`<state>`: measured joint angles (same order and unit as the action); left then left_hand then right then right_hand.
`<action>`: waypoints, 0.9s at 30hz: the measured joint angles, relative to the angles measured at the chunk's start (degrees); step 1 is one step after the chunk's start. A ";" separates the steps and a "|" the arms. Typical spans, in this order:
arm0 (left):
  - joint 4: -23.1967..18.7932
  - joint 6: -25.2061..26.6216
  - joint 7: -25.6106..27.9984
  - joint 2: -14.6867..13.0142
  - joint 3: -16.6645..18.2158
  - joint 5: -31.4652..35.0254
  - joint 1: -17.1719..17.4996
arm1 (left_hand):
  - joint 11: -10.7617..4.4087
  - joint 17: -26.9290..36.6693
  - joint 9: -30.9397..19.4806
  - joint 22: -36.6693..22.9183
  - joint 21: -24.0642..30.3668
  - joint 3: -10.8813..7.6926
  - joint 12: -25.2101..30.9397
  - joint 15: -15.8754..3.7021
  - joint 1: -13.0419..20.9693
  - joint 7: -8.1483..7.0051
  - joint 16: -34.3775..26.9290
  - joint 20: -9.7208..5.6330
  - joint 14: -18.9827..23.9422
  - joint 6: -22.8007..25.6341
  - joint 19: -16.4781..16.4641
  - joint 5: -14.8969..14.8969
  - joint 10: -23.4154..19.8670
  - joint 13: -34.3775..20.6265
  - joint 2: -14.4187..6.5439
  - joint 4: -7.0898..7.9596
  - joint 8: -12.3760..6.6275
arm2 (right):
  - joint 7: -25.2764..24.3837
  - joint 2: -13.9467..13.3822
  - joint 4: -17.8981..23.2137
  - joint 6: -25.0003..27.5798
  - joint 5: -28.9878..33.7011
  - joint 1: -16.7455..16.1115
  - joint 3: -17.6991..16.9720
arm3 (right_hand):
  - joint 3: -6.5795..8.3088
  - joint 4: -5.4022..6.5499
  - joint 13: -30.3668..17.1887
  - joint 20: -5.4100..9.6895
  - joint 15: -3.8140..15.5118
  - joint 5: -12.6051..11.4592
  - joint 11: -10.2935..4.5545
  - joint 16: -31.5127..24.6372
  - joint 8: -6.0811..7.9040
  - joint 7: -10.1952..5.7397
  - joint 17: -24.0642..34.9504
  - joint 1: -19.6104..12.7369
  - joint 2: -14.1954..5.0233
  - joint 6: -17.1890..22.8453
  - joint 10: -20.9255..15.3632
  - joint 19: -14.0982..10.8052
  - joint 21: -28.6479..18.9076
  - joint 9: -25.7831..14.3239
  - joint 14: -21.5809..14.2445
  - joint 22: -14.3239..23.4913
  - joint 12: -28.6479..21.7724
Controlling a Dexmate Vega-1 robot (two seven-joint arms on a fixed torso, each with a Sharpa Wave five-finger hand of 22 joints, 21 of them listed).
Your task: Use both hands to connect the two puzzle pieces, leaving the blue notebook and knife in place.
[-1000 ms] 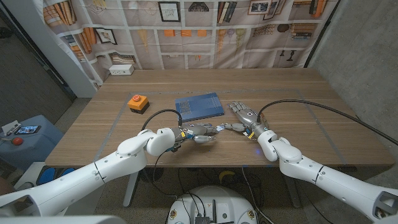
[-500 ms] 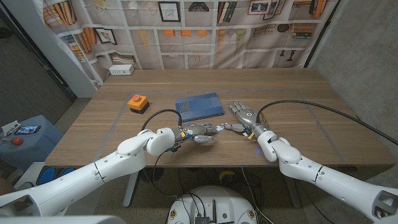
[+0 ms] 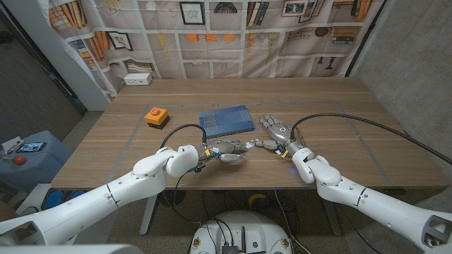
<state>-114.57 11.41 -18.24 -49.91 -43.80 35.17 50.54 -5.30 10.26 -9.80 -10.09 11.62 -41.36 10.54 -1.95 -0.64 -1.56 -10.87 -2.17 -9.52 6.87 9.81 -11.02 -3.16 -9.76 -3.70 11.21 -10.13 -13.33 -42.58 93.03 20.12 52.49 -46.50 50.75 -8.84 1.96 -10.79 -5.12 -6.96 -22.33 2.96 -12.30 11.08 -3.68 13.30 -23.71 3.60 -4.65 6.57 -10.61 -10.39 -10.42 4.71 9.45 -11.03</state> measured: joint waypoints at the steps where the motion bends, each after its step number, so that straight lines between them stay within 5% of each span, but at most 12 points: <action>1: 0.00 -0.02 0.17 0.00 0.02 0.08 0.05 | 0.22 0.00 0.00 0.00 0.00 0.00 0.00 0.00 0.00 -0.11 0.00 0.00 0.00 -0.11 0.00 0.00 0.22 0.00 0.00 0.00 0.00 | 0.00 0.00 -0.01 0.00 0.00 0.01 0.00 | 0.00 0.00 0.00 0.00 0.00 0.00 0.00 0.00 0.00 0.00 0.00 0.00 0.00 0.00 0.00 0.00 0.00 0.00 0.00 0.00 0.00; 27: -0.19 -0.73 4.64 0.00 1.18 1.53 1.59 | 1.84 -0.14 -0.09 -0.01 0.00 -0.41 -0.21 0.00 0.00 -0.38 0.28 0.00 0.00 -2.10 0.00 -0.01 0.82 -0.15 0.00 -0.42 0.20 | -0.02 0.00 0.56 -0.23 -1.30 -0.11 -0.80 | 0.01 0.00 0.00 0.21 0.00 -0.57 0.00 0.00 0.00 -0.01 0.17 -0.83 0.07 0.01 0.00 -0.22 0.00 0.00 0.00 0.00 0.00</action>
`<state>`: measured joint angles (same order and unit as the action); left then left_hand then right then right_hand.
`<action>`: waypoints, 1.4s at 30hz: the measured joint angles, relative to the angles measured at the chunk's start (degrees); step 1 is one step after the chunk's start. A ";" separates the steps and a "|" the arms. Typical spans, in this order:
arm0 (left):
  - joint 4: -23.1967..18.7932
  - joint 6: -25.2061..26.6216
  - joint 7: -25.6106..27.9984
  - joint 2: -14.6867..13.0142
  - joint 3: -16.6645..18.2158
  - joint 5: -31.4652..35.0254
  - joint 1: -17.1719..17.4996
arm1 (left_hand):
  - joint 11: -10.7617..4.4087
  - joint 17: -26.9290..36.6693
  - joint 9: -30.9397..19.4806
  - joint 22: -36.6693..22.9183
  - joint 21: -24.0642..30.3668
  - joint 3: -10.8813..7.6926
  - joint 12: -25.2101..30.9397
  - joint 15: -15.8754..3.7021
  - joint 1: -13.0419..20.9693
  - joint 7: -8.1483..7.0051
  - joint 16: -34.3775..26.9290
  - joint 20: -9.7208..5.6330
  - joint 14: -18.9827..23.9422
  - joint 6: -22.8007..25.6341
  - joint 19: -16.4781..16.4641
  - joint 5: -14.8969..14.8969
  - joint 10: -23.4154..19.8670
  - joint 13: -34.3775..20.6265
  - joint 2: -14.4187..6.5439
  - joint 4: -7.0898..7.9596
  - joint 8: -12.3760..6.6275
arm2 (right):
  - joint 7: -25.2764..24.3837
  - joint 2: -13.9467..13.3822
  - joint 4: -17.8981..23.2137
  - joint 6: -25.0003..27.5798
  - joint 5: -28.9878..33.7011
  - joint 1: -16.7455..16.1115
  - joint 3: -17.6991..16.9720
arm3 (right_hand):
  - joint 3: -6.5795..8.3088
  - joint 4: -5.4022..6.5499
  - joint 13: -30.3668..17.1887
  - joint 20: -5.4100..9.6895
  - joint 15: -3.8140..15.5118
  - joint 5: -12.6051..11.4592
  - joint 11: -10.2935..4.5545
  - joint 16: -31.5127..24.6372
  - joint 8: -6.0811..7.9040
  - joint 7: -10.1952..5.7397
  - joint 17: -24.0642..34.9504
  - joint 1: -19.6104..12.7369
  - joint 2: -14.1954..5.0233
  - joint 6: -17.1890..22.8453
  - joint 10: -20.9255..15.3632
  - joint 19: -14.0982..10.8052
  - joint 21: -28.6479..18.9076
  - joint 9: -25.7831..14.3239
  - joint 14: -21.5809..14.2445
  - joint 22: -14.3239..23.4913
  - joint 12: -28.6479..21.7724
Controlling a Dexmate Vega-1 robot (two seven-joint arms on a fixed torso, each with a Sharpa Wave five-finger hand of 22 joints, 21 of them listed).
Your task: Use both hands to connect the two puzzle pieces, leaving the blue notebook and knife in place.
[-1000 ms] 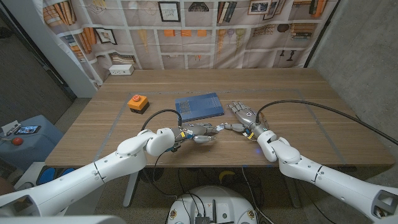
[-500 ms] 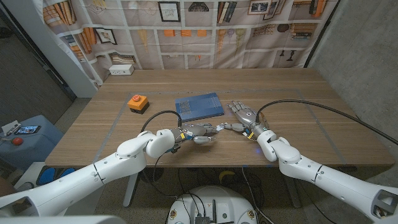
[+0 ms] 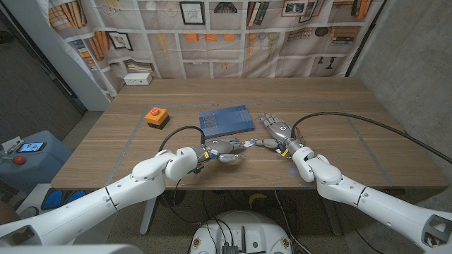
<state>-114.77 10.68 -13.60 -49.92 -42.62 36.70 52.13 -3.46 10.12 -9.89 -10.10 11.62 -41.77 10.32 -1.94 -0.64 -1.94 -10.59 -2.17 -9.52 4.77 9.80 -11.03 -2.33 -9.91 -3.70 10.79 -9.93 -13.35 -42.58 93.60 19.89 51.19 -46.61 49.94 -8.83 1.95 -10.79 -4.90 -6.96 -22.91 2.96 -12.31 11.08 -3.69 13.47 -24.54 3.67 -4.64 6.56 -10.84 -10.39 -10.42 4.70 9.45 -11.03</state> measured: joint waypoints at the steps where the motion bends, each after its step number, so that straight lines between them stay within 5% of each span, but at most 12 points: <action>1: 0.00 -0.04 0.13 0.00 0.07 0.03 0.04 | -0.01 0.00 0.01 0.00 0.00 0.00 0.03 0.00 0.00 0.01 0.00 0.00 0.00 0.00 0.00 0.00 0.01 -0.02 0.00 0.00 0.00 | -0.03 -0.01 0.07 0.00 -0.08 -0.02 -0.04 | 0.00 0.00 0.00 0.00 0.00 0.00 0.00 0.00 0.00 0.00 0.00 0.00 0.00 0.00 0.00 0.00 0.00 0.00 0.00 0.00 0.00; 42: -0.69 -2.74 5.20 -0.33 3.19 -0.79 1.50 | -0.22 0.03 0.02 0.14 0.25 -0.46 0.10 0.08 0.38 -0.55 -0.01 0.00 0.97 0.57 0.00 -0.03 0.21 0.05 -0.08 -0.47 -0.26 | -2.19 -1.32 6.40 -1.31 -6.36 -2.45 -5.59 | -0.96 0.97 0.00 0.00 0.42 0.01 -0.22 -0.28 0.00 -0.01 0.27 0.72 -1.12 0.44 -0.65 -0.43 -0.22 0.00 -0.42 0.00 -0.23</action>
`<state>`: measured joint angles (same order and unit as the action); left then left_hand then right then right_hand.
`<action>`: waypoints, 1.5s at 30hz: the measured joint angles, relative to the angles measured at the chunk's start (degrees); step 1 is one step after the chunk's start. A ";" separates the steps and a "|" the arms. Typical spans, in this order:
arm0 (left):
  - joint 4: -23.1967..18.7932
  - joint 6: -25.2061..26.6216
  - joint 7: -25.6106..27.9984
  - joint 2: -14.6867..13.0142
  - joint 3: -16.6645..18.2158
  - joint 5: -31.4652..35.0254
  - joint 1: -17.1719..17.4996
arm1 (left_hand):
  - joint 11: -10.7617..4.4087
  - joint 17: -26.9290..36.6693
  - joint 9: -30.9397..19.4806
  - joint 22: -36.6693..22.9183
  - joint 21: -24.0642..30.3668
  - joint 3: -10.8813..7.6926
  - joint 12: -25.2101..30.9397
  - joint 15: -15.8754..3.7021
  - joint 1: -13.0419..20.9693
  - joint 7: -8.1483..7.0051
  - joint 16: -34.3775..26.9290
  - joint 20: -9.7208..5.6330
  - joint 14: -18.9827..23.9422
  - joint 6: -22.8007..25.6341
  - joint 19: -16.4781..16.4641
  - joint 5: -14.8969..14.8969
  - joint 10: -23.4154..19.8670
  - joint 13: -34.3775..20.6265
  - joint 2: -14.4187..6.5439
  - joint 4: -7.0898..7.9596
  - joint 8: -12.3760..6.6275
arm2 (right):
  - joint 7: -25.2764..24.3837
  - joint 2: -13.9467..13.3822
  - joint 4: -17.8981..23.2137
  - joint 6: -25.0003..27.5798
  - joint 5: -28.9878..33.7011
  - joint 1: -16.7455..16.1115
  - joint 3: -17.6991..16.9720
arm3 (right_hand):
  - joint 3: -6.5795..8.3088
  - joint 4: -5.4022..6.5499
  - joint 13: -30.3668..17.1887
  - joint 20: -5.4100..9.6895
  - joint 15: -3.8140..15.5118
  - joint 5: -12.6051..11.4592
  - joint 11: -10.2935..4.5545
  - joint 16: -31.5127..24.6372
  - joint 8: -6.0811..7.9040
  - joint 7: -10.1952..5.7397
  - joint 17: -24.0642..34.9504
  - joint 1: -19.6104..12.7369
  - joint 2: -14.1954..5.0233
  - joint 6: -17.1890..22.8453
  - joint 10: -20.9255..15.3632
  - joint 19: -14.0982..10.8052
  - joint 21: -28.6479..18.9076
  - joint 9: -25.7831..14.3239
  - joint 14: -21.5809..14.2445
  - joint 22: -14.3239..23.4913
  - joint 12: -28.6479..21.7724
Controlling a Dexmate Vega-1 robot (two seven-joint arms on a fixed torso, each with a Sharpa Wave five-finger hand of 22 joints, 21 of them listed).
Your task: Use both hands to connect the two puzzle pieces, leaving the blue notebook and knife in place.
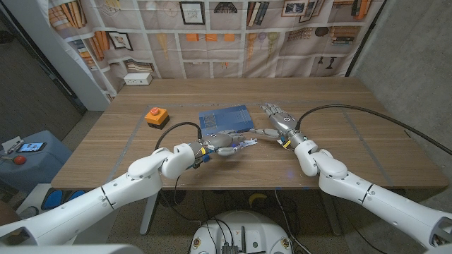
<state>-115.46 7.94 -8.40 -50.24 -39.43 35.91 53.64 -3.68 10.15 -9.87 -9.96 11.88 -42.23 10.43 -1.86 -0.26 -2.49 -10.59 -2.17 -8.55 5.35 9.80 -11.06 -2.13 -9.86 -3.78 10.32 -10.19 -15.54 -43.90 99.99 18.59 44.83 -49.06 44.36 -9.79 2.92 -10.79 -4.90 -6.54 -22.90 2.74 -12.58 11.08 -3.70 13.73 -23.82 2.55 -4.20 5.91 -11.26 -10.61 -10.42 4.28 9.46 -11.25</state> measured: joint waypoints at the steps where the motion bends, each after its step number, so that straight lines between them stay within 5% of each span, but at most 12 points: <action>1: -0.03 0.07 0.28 0.00 0.20 -0.14 0.09 | 0.00 0.00 0.00 0.08 0.00 0.00 0.00 -0.10 0.00 -0.09 0.00 0.00 0.09 0.09 0.00 0.00 0.00 0.00 0.00 0.00 0.00 | 0.00 -0.08 0.23 -0.07 -0.38 -0.09 -0.29 | 0.00 0.00 0.00 0.01 0.00 0.00 -0.09 0.00 0.00 0.00 0.00 0.00 0.00 0.00 -0.09 -0.01 0.00 0.00 0.00 0.00 0.00; 13: -0.08 0.64 3.04 0.05 2.24 -2.32 1.00 | 0.00 -0.30 0.00 0.13 0.21 -0.29 0.00 -0.15 0.47 -0.25 0.00 0.00 0.57 0.25 0.00 0.00 0.00 0.00 0.02 -0.29 -0.09 | 0.72 -0.53 1.59 -0.53 -4.61 -0.62 -2.90 | -0.35 0.35 0.00 0.20 0.00 0.00 -0.09 0.00 0.00 0.00 -0.01 0.60 -0.60 0.00 -0.09 -0.19 0.00 0.00 0.00 0.00 0.00; 33: 4.18 -1.09 10.16 1.26 6.30 -9.55 1.59 | -0.52 -0.83 0.00 0.12 0.21 -0.10 0.45 -0.18 2.13 -1.60 0.22 0.23 1.60 2.66 -1.45 0.27 -0.53 0.00 -0.88 -3.60 -0.63 | 1.68 0.09 0.48 -2.93 -13.24 0.37 -5.94 | -0.66 1.48 0.00 1.43 1.65 -0.22 -1.14 -0.43 0.00 0.00 0.26 1.90 -1.90 0.62 -1.76 -1.43 -0.22 0.00 -1.01 0.00 -0.23; 45: 9.42 -5.25 13.21 2.83 7.68 -16.01 -0.41 | -0.31 -0.82 0.00 0.38 0.20 -0.72 0.45 -0.18 3.17 -0.89 0.22 0.20 2.22 3.38 -2.50 0.48 -0.74 -0.01 -1.21 -5.49 -0.63 | 0.84 1.01 -1.36 -4.29 -18.99 1.11 -7.86 | -0.93 2.23 0.00 2.07 2.46 -0.22 -2.14 -0.43 0.00 -0.31 0.26 2.95 -2.95 0.92 -2.77 -1.62 -0.22 0.00 -1.43 0.00 -0.23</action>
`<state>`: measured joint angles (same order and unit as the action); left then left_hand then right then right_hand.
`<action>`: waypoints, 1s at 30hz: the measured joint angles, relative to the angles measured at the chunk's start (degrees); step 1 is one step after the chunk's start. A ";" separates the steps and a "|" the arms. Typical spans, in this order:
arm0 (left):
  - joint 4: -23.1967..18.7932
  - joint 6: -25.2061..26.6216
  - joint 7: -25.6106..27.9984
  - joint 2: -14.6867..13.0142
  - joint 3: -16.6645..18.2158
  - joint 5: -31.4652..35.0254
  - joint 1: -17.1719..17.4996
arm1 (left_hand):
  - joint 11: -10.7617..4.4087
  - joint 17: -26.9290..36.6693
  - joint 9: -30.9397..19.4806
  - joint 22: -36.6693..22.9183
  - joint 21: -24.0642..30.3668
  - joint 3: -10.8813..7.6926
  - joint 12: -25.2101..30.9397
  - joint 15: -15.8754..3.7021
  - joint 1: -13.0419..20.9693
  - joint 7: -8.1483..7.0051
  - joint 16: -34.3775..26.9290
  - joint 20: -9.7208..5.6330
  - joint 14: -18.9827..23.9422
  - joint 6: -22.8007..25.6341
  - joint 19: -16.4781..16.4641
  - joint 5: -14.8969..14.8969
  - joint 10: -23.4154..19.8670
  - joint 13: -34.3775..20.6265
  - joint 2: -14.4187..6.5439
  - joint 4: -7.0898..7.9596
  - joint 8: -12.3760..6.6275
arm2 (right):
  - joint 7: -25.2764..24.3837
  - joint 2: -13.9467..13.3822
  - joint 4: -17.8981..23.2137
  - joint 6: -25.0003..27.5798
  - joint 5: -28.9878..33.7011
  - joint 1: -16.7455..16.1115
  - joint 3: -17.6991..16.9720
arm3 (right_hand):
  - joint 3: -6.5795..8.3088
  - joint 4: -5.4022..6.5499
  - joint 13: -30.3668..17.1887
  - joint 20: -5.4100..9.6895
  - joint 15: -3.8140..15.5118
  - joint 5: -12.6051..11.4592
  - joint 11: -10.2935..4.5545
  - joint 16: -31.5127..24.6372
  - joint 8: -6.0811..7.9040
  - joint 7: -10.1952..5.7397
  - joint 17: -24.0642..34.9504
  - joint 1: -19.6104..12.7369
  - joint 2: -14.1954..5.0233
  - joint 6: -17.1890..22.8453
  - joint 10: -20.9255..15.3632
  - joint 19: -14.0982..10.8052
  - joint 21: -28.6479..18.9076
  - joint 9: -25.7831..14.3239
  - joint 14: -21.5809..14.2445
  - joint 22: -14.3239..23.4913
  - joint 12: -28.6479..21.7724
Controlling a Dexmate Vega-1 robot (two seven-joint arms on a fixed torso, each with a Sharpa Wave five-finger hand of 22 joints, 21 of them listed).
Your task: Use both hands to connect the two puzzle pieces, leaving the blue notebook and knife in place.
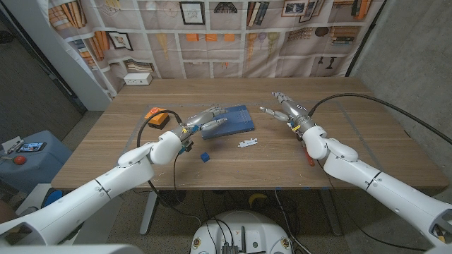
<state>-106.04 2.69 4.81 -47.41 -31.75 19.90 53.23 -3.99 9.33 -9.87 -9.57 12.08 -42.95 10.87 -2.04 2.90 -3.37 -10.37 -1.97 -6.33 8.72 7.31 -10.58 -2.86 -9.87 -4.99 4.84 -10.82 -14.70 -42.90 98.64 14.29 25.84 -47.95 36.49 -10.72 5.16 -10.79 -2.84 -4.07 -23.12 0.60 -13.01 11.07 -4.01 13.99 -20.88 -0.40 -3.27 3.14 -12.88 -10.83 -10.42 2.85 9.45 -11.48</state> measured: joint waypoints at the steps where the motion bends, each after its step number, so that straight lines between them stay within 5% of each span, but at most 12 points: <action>1: 0.62 0.00 0.00 0.23 0.14 0.00 -0.23 | 0.00 0.00 0.00 0.00 0.00 -0.06 0.00 0.00 0.00 0.00 0.00 -0.08 0.00 0.00 -0.08 0.00 0.00 0.00 0.00 -0.06 0.00 | -0.22 0.13 -0.25 -0.15 -0.77 0.02 -0.32 | 0.00 0.00 0.00 0.00 0.11 -0.18 0.01 0.00 0.00 0.00 0.00 0.00 0.00 0.00 0.02 0.00 0.00 0.00 0.11 0.00 0.00; 13: 5.57 -5.42 2.73 1.25 1.25 -5.97 -1.54 | 0.00 0.01 0.00 0.00 0.00 -0.39 0.00 0.10 1.37 0.40 0.00 -0.02 0.72 -1.47 -1.58 0.23 0.00 0.00 -0.61 -2.30 0.67 | -2.26 0.79 -0.62 -0.43 -6.20 -0.96 -2.27 | -0.32 0.63 0.15 1.33 1.54 -0.21 -1.32 0.00 0.00 0.00 -0.16 1.23 -1.23 -0.45 -1.32 -0.71 0.00 0.00 -0.50 -0.13 0.00; 30: 11.64 -10.12 7.27 3.82 3.70 -13.63 -1.98 | 0.53 0.02 0.00 -0.12 0.00 -0.69 0.00 0.22 2.25 0.92 0.00 0.22 1.65 -1.98 -3.04 0.22 -0.08 0.00 -0.90 -3.06 0.67 | -4.28 1.31 -0.76 -2.90 -14.24 -3.12 -5.57 | -0.64 1.42 0.14 2.35 2.87 -0.62 -1.63 0.00 0.00 0.53 -0.42 1.66 -2.29 0.08 -3.06 -0.92 0.00 0.00 -1.22 -0.12 -0.43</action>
<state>-94.41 -7.43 12.09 -43.60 -28.05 6.26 51.25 -3.46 9.34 -9.87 -9.69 12.08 -43.64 10.87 -1.82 5.16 -2.45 -10.38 -1.75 -4.68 6.74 4.26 -10.36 -2.95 -9.87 -5.89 1.77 -10.15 -18.97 -41.59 97.88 11.39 11.60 -51.07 30.92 -11.35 6.58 -10.65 -0.48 -1.21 -23.74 -1.03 -13.01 11.07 -3.48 13.56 -19.22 -2.69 -3.19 0.09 -13.80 -10.83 -10.42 1.63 9.34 -11.91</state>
